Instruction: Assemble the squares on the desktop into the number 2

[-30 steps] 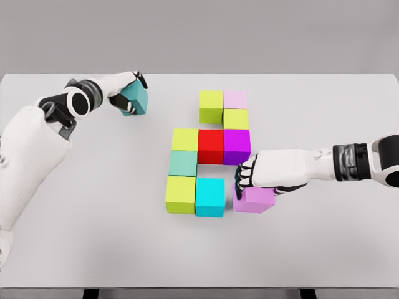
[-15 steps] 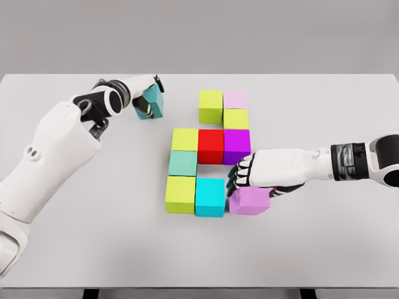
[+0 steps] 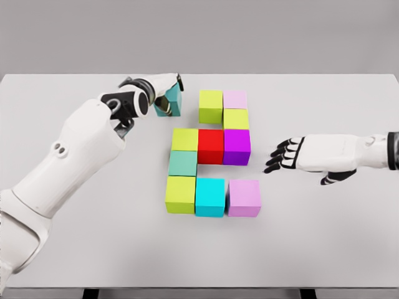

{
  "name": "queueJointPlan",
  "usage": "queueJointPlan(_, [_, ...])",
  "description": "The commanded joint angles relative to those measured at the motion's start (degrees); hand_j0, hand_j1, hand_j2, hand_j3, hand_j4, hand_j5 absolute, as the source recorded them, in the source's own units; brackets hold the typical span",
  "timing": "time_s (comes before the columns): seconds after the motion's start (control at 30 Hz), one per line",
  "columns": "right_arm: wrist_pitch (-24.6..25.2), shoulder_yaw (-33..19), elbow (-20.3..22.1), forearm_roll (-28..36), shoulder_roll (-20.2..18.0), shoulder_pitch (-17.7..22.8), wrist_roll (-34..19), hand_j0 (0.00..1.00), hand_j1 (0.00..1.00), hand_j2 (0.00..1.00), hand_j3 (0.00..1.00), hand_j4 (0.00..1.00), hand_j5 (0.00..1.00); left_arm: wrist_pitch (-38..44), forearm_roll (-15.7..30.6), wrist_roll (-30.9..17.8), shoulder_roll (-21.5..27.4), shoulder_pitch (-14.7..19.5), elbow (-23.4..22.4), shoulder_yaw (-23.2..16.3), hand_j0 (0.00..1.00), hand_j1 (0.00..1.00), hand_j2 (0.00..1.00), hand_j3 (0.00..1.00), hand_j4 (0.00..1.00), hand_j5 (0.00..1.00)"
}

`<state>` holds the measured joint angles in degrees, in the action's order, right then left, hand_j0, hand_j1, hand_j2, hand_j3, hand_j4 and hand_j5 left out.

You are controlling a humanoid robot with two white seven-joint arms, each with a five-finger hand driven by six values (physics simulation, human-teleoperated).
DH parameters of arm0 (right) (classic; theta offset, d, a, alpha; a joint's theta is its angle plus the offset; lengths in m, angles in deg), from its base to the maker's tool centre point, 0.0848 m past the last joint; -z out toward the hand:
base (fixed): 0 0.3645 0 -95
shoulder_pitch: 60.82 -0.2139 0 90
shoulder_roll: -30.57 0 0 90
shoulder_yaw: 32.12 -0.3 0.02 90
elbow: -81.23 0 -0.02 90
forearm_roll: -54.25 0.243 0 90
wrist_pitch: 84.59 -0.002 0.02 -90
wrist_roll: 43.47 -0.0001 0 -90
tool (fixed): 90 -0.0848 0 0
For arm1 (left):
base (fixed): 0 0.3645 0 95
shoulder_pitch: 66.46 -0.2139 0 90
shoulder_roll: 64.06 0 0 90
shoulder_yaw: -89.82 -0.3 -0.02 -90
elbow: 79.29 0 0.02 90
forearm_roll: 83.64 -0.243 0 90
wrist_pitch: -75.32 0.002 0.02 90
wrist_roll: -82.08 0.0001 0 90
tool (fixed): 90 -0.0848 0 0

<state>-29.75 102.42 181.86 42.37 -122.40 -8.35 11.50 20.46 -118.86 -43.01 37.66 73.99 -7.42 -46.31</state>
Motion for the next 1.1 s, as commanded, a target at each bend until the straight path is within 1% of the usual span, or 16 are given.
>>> queueJointPlan(0.0, [0.15,-0.15,0.01,0.28,-4.70,0.09,0.02,1.00,1.00,1.00,1.00,1.00,1.00,-0.14,-0.47,0.09,-1.26,0.00,-1.46,-0.18,0.34,0.34,0.34,0.34,0.34,0.34])
queueJointPlan(0.13, [0.15,0.90,0.01,0.02,-4.53,1.05,0.02,1.00,1.00,1.00,1.00,1.00,1.00,-0.14,-0.65,0.09,-2.22,0.53,-3.05,-0.18,0.35,0.35,0.35,0.35,0.35,0.35])
queueJointPlan(0.2, [0.15,1.16,0.01,-1.21,-4.44,1.14,0.02,1.00,1.00,1.00,1.00,1.00,1.00,-0.14,-0.65,0.09,-2.49,0.62,-3.22,-0.18,0.35,0.35,0.35,0.35,0.35,0.35])
queueJointPlan(0.3, [0.15,3.01,0.01,-2.35,-4.44,1.32,0.02,1.00,1.00,1.00,1.00,1.00,1.00,-0.14,-0.82,0.09,-3.10,0.62,-3.57,-0.18,0.35,0.35,0.35,0.35,0.35,0.35])
queueJointPlan(0.4, [0.15,3.27,0.01,-4.64,-4.44,2.99,0.02,1.00,1.00,1.00,1.00,1.00,1.00,-0.14,-0.82,0.09,-3.28,0.70,-3.66,-0.18,0.36,0.36,0.36,0.36,0.36,0.36])
queueJointPlan(0.6, [0.15,3.36,0.01,-5.08,-4.17,3.08,0.02,1.00,1.00,1.00,1.00,1.00,1.00,-0.14,-1.44,0.09,-4.77,1.14,-5.15,-0.10,0.36,0.36,0.36,0.36,0.36,0.36])
queueJointPlan(0.7, [0.15,3.45,0.01,-5.08,-3.03,2.99,0.02,1.00,1.00,1.00,1.00,1.00,1.00,-0.14,-1.79,0.09,-5.21,1.14,-5.33,-0.10,0.39,0.39,0.39,0.39,0.39,0.39])
queueJointPlan(0.83, [0.15,4.06,0.01,-5.25,-1.01,2.90,0.02,1.00,1.00,1.00,1.00,1.00,1.00,-0.14,-1.79,0.09,-5.30,1.14,-5.33,-0.10,0.40,0.40,0.40,0.40,0.40,0.40])
queueJointPlan(0.9, [0.15,4.15,0.01,-5.69,-1.01,2.90,0.02,1.00,1.00,1.00,1.00,1.00,1.00,-0.14,-1.79,0.09,-5.30,1.14,-5.42,-0.10,0.41,0.41,0.41,0.41,0.41,0.41])
queueJointPlan(0.93, [0.15,4.15,0.01,-5.69,-1.01,2.90,0.02,1.00,1.00,1.00,1.00,1.00,1.00,-0.14,-1.79,0.09,-5.30,1.14,-5.95,-0.10,0.44,0.44,0.44,0.44,0.44,0.44])
queueJointPlan(1.0, [0.15,4.15,0.01,-5.78,-0.92,2.81,0.02,1.00,1.00,1.00,1.00,1.00,1.00,-0.14,-1.79,0.09,-5.30,1.41,-6.12,-0.10,0.44,0.44,0.44,0.44,0.44,0.44])
queueJointPlan(1.07, [0.15,4.15,0.01,-5.78,-0.04,2.64,0.02,1.00,1.00,1.00,1.00,1.00,1.00,-0.14,-1.88,0.09,-5.30,1.49,-6.21,-0.10,0.44,0.44,0.44,0.44,0.44,0.44])
